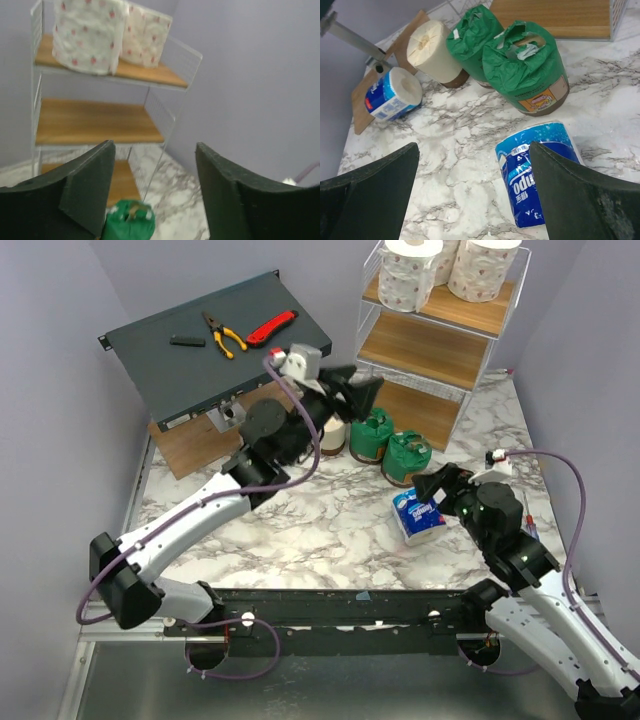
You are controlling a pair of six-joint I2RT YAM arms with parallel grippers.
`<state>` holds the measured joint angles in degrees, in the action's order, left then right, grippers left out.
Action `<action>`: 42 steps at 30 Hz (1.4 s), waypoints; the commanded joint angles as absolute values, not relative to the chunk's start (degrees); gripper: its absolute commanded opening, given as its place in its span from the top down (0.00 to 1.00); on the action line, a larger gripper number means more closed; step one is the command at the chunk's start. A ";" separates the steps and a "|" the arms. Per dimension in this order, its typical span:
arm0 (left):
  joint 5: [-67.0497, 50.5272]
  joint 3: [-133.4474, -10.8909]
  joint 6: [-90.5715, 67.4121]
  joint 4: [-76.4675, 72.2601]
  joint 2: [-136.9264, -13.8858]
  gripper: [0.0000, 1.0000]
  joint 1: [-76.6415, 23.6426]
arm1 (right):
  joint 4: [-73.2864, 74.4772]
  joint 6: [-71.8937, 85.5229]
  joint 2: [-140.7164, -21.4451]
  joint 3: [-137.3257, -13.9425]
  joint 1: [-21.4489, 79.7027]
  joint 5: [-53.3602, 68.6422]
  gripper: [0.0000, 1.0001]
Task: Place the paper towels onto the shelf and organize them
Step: Place the paper towel on the shelf, then adjust the paper towel at the center of the board.
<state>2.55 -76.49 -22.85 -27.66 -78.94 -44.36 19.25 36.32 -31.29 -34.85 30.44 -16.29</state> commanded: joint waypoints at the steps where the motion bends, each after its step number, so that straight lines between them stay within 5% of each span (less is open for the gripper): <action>1: 22.45 -68.43 -12.80 -8.26 -72.34 0.11 -51.63 | 21.06 40.81 -35.45 -34.94 30.84 -20.70 0.05; 3: 28.32 -62.73 -15.01 -6.36 -68.32 0.01 -53.60 | 22.05 44.69 -37.18 -34.99 30.80 -23.79 0.04; 6: 34.00 -53.06 -25.73 -3.25 -60.25 0.01 -53.88 | 23.57 52.65 -37.57 -33.77 30.83 -28.71 0.00; 15: 31.72 -42.76 -44.20 17.21 -47.40 0.01 -53.88 | 16.75 43.83 -33.08 -30.77 30.80 -24.07 0.00; 22: 13.64 -29.47 -39.49 -3.56 -43.51 0.01 -53.70 | 15.98 40.07 -37.71 -33.10 30.84 -22.94 0.00; 42: 12.69 -31.34 -36.28 -0.24 -51.10 0.02 -53.61 | 21.32 33.09 -58.30 -50.67 30.81 -28.01 0.11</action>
